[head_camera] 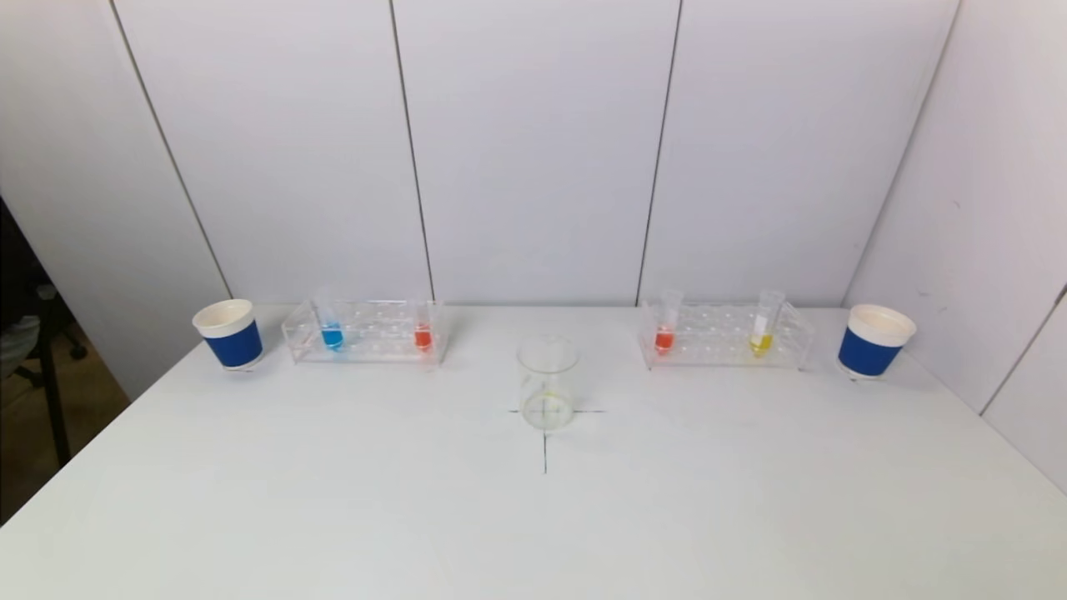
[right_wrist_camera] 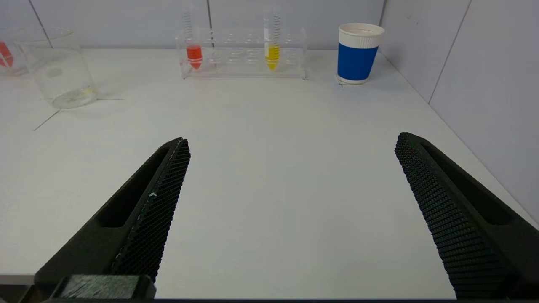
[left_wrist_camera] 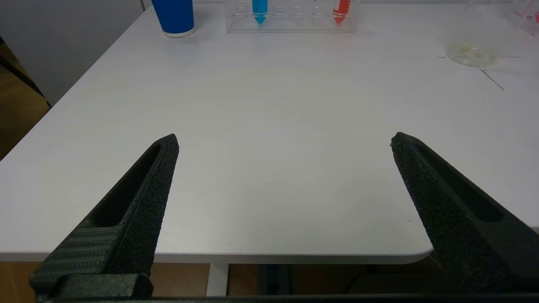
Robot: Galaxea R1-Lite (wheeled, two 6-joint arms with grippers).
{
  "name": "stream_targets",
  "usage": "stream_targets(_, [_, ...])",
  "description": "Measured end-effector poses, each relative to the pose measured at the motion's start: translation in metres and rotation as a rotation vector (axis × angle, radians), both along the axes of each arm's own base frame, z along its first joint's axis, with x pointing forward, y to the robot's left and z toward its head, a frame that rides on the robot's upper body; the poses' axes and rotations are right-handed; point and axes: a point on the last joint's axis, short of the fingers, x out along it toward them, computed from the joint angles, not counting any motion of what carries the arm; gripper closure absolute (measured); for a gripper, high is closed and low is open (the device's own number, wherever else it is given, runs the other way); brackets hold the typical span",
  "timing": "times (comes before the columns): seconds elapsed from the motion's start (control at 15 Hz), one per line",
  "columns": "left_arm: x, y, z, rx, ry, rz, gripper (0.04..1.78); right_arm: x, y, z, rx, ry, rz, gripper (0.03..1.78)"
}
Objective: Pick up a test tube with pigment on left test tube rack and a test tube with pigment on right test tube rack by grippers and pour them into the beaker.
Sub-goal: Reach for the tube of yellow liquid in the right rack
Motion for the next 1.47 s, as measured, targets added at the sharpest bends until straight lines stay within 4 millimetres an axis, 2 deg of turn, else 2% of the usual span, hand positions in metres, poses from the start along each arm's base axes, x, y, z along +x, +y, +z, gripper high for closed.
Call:
stream_targets(0.8, [0.0,0.0,0.0,0.0,0.0,0.0,0.06,-0.001,0.0,0.003,0.005,-0.009,-0.016,0.04])
stream_targets(1.07, [0.0,0.0,0.0,0.0,0.0,0.0,0.06,-0.012,0.0,0.034,0.003,-0.064,-0.007,0.04])
stream_targets(1.27, [0.0,0.0,0.0,0.0,0.0,0.0,0.06,-0.015,0.0,0.07,0.003,-0.081,-0.003,0.04])
stream_targets(1.47, [0.0,0.0,0.0,0.0,0.0,0.0,0.06,-0.009,0.0,0.108,0.002,-0.092,0.008,0.04])
